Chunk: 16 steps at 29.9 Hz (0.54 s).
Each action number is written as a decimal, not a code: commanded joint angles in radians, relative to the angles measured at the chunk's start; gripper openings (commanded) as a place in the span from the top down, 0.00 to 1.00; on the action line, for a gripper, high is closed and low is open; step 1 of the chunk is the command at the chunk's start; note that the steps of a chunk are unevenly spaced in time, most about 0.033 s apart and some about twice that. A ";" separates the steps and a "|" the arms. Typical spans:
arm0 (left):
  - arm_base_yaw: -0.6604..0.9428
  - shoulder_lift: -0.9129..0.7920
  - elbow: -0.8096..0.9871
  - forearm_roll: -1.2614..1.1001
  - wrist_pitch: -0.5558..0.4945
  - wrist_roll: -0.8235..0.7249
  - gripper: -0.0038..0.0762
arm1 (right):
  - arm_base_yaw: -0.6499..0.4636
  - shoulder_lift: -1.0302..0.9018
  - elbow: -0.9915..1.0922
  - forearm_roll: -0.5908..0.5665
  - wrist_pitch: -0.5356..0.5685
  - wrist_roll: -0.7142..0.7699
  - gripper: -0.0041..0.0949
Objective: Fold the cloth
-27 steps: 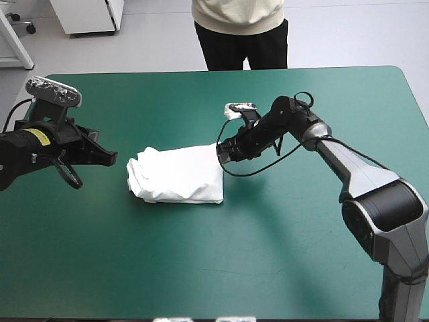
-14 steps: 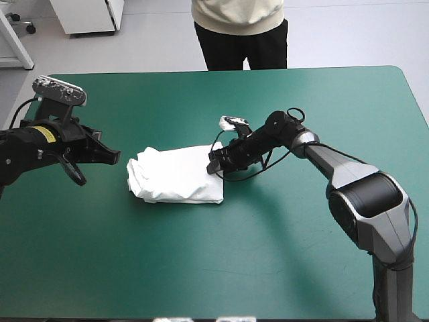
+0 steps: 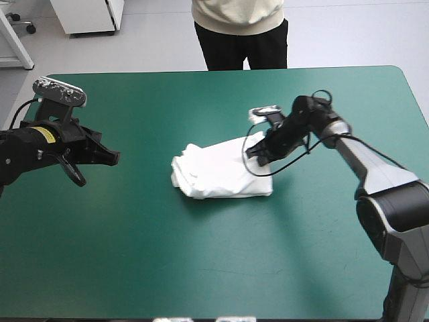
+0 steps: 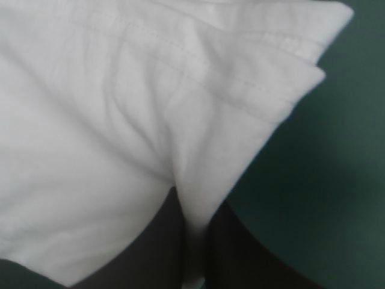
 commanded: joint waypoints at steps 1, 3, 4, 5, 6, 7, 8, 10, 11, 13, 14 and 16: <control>0.000 -0.016 -0.026 -0.008 -0.046 -0.009 0.96 | -0.156 -0.121 -0.024 -0.142 0.061 0.035 0.96; 0.000 -0.016 -0.026 -0.008 -0.046 -0.009 0.96 | -0.251 -0.141 -0.024 -0.211 0.078 0.058 0.96; 0.000 -0.016 -0.026 -0.008 -0.046 -0.009 0.96 | -0.297 -0.147 -0.024 -0.246 0.080 0.065 0.96; 0.000 -0.016 -0.026 -0.008 -0.046 -0.009 0.96 | -0.332 -0.152 -0.024 -0.274 0.080 0.073 0.96; 0.000 -0.016 -0.026 -0.008 -0.046 -0.009 0.96 | -0.373 -0.155 -0.024 -0.304 0.073 0.088 0.96; 0.000 -0.016 -0.026 -0.008 -0.046 -0.009 0.96 | -0.416 -0.155 -0.024 -0.330 0.060 0.109 0.96; 0.000 -0.016 -0.026 -0.008 -0.046 -0.009 0.96 | -0.447 -0.155 -0.022 -0.346 0.051 0.126 0.96; 0.000 -0.016 -0.026 -0.008 -0.036 -0.009 0.96 | -0.513 -0.153 -0.016 -0.360 0.032 0.124 0.96; 0.000 -0.016 -0.026 -0.006 -0.031 -0.009 0.96 | -0.544 -0.153 -0.005 -0.360 0.020 0.124 0.96; 0.000 -0.016 -0.026 -0.005 -0.027 -0.007 0.96 | -0.594 -0.155 0.030 -0.354 -0.001 0.118 0.96; 0.000 -0.016 -0.026 -0.007 -0.029 -0.007 0.96 | -0.612 -0.155 0.054 -0.361 -0.014 0.121 0.96; 0.000 -0.016 -0.026 -0.007 -0.032 -0.007 0.96 | -0.655 -0.155 0.104 -0.389 -0.044 0.134 0.95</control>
